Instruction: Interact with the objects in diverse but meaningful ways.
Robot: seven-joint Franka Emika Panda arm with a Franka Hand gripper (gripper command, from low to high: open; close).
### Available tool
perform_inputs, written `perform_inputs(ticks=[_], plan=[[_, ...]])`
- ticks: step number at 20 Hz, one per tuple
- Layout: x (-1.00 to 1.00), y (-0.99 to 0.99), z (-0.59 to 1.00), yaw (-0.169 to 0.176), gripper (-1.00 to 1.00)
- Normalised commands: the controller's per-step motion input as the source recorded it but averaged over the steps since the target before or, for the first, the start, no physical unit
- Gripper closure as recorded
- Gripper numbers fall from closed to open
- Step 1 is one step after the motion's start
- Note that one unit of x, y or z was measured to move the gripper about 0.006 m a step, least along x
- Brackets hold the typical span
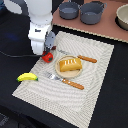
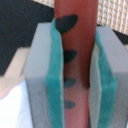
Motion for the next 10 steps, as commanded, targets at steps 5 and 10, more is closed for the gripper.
perform_inputs(ticks=[5,10], plan=[[0.02,0.36,0.93,0.068,1.0],[0.09,0.36,1.0,0.038,1.0]])
